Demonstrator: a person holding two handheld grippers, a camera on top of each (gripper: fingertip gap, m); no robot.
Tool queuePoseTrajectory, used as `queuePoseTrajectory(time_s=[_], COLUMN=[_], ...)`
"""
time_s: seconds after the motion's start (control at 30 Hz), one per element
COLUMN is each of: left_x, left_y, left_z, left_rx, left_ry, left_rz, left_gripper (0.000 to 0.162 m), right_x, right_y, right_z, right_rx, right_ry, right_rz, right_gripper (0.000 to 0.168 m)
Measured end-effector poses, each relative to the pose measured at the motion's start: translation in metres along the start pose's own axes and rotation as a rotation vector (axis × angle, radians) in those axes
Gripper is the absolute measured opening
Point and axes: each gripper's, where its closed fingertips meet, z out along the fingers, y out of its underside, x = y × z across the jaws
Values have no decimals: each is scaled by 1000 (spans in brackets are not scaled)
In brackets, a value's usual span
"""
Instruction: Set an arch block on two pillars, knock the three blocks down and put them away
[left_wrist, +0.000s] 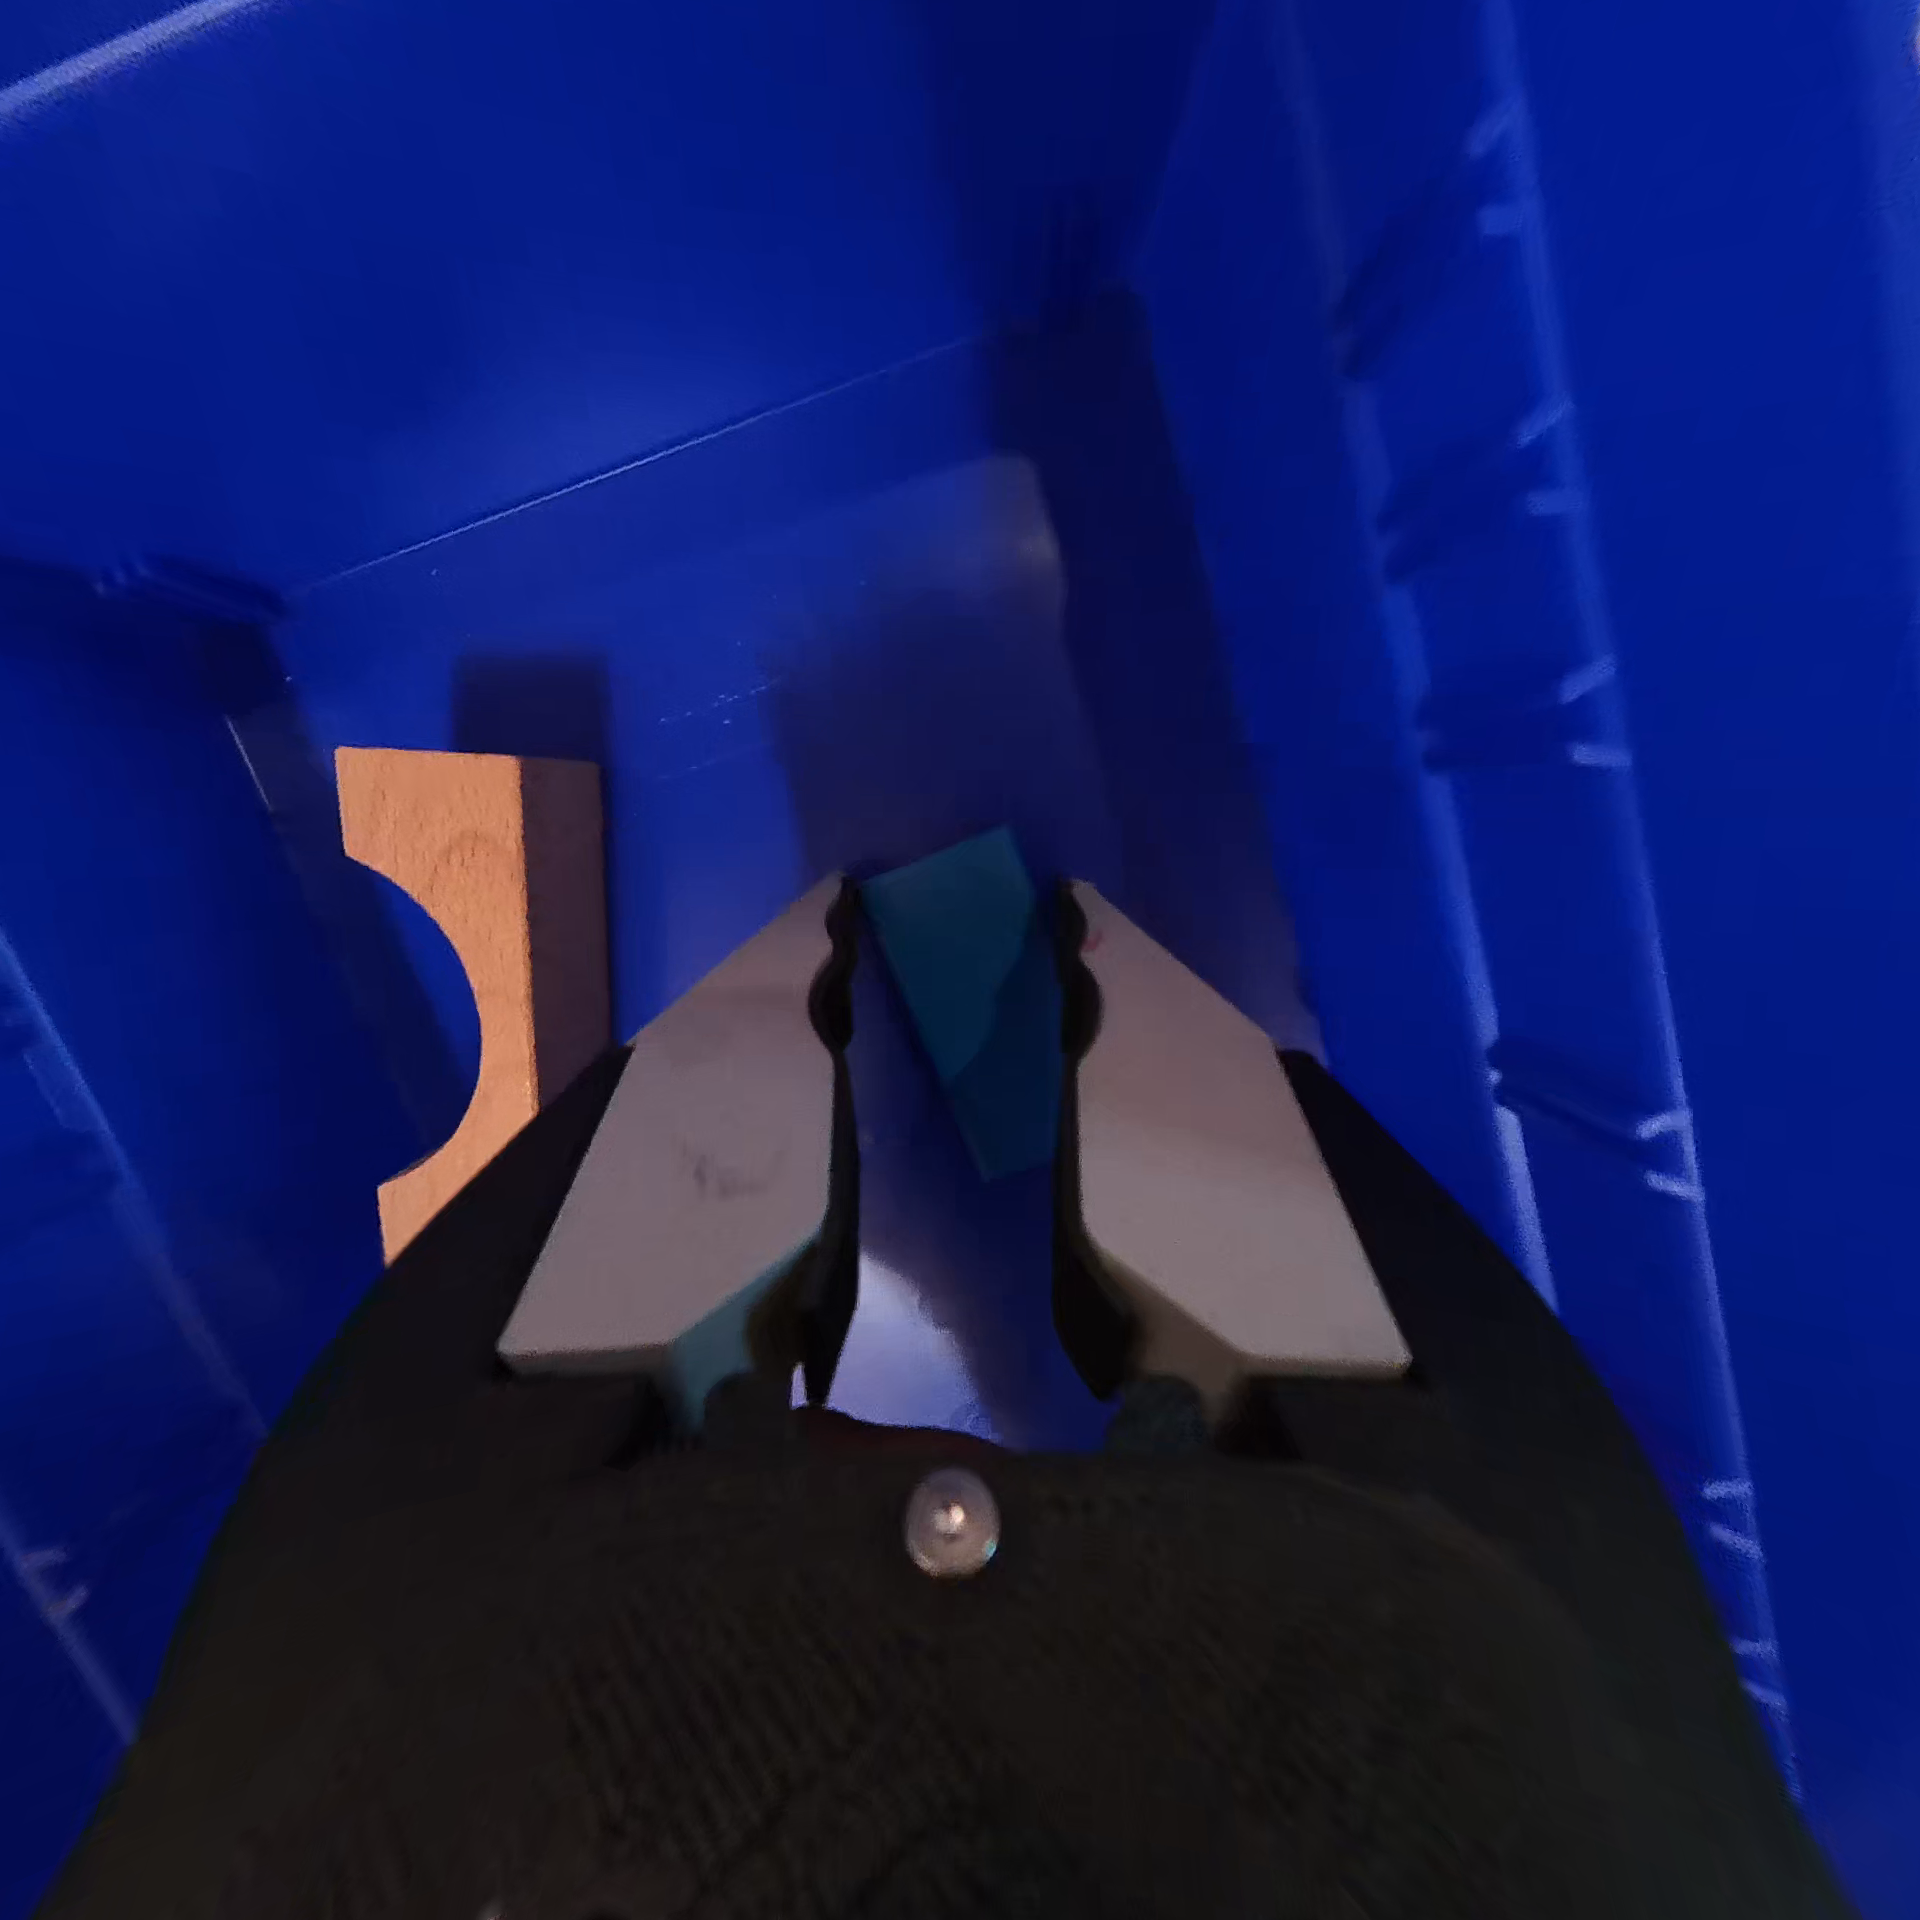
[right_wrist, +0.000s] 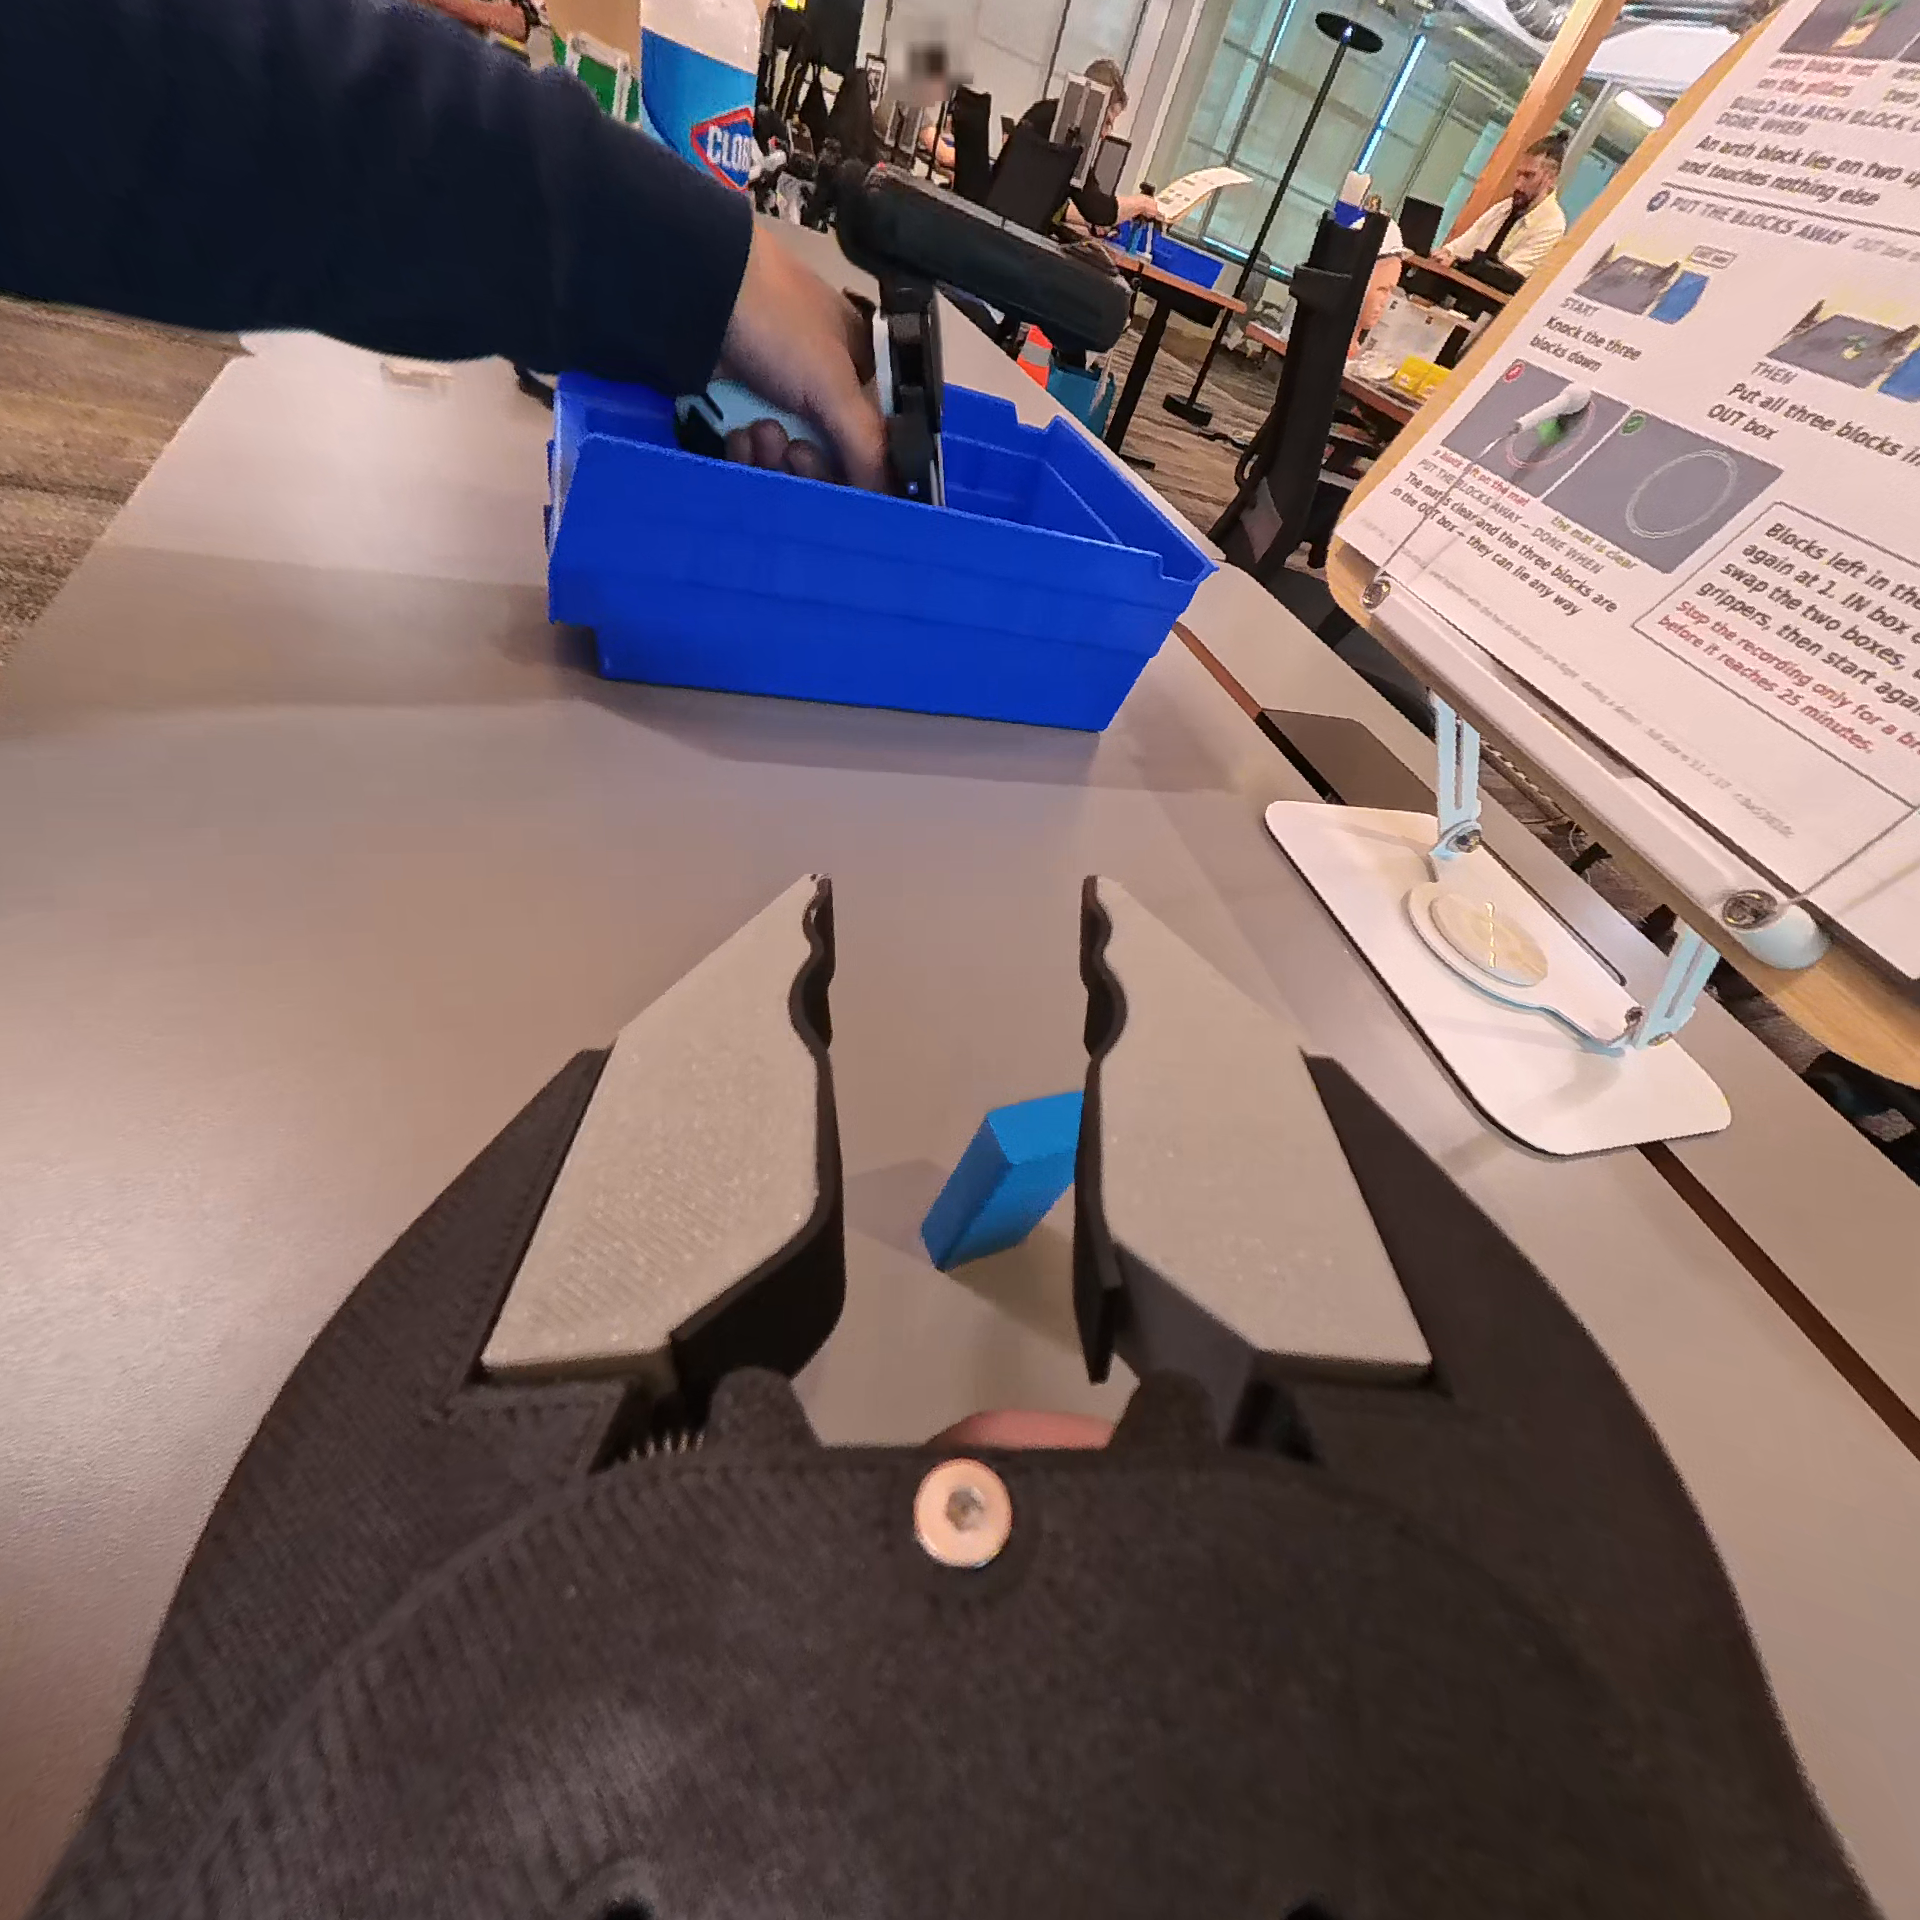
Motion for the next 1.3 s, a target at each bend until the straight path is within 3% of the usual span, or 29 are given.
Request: queuePoseTrajectory(time_s=[0.37,0.47,0.67,0.83,0.97,1.13,1.3], left_x=[-5,0,0,-14,-10,65,197], left_y=[16,15,17,14,-8,-42,-28], left_z=[-6,-5,-7,-19,-56,-139,-197], left_rx=[-59,-36,-20,75,277,662,920], left_ry=[-27,-8,-21,-110,-89,175,585], left_rz=[-78,-81,-62,24,51,161,421], left_gripper=[43,31,31,31,31,31,29], right_x=[-3,-3,-3,-2,-1,-1,1], right_y=[5,3,-5,-7,-7,-8,-17], right_z=[3,2,-2,-4,-4,-6,-13], right_rx=[-26,-20,6,25,28,33,96], right_ry=[-9,-7,0,-6,-13,-17,-43], right_rz=[-18,-19,-22,0,15,23,86], right_gripper=[44,44,43,43,43,43,44])
